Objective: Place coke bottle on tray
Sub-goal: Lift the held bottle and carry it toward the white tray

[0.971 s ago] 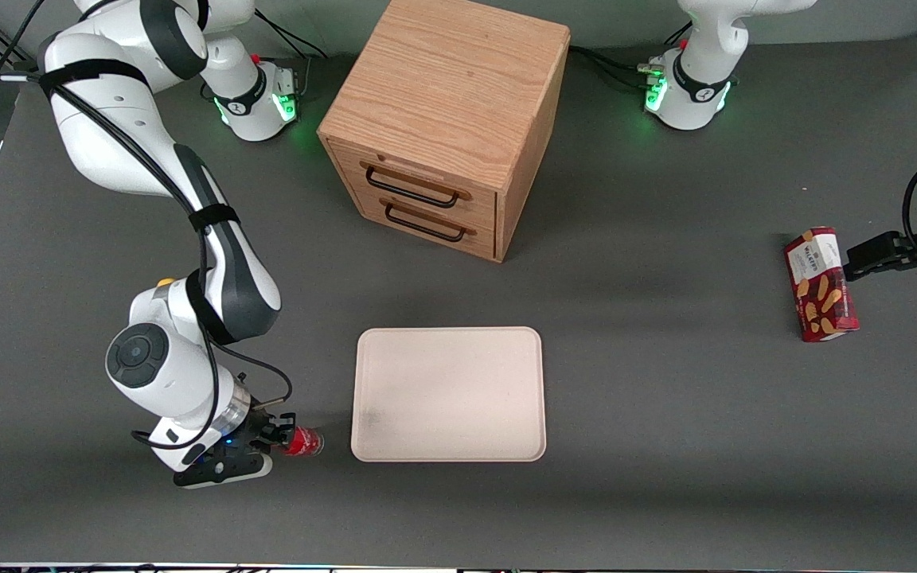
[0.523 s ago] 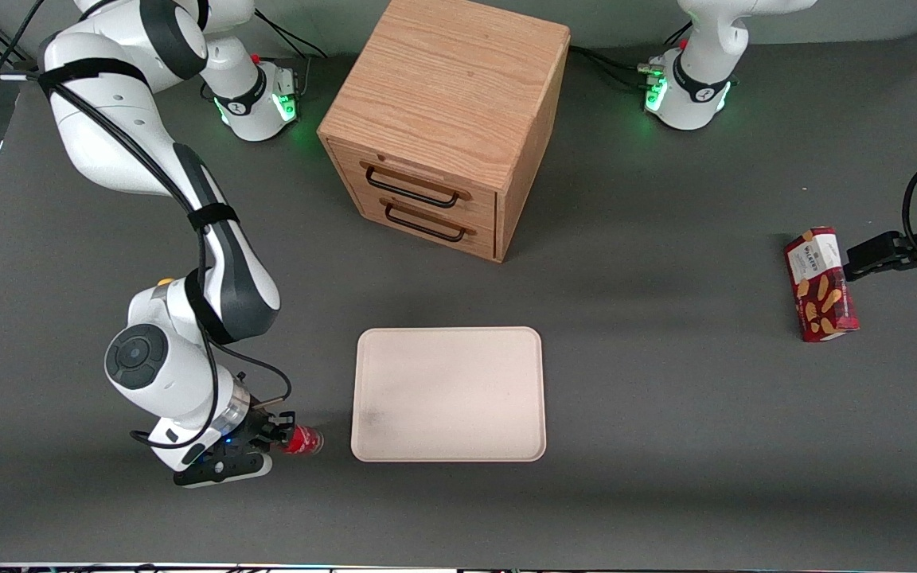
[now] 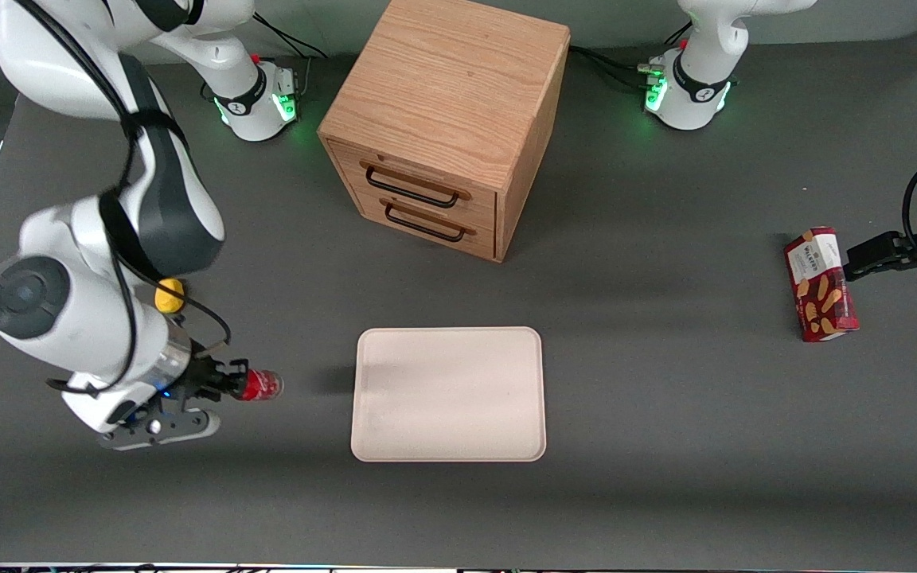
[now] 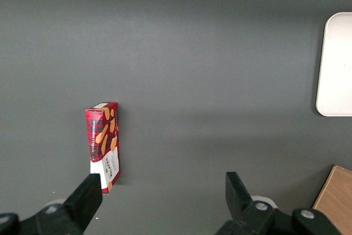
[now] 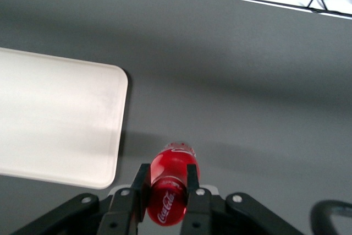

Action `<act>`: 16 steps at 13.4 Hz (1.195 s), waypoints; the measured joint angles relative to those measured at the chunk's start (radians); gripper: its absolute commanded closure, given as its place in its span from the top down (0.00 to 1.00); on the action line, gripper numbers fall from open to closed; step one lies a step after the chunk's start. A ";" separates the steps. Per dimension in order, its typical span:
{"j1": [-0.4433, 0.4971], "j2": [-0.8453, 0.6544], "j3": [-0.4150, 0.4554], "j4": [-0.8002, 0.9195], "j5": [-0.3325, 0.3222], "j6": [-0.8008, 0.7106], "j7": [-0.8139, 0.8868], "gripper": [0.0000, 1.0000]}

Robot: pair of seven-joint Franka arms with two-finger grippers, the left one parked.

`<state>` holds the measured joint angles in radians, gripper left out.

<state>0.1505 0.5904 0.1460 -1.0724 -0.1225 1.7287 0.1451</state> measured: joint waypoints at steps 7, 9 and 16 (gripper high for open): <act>0.000 -0.105 0.003 -0.001 0.000 -0.117 0.000 0.00; 0.001 -0.113 0.010 0.001 0.001 -0.125 0.003 0.00; 0.148 -0.039 0.067 0.092 0.005 -0.105 0.337 0.00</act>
<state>0.2985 0.5517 0.2126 -0.9802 -0.1178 1.6236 0.4816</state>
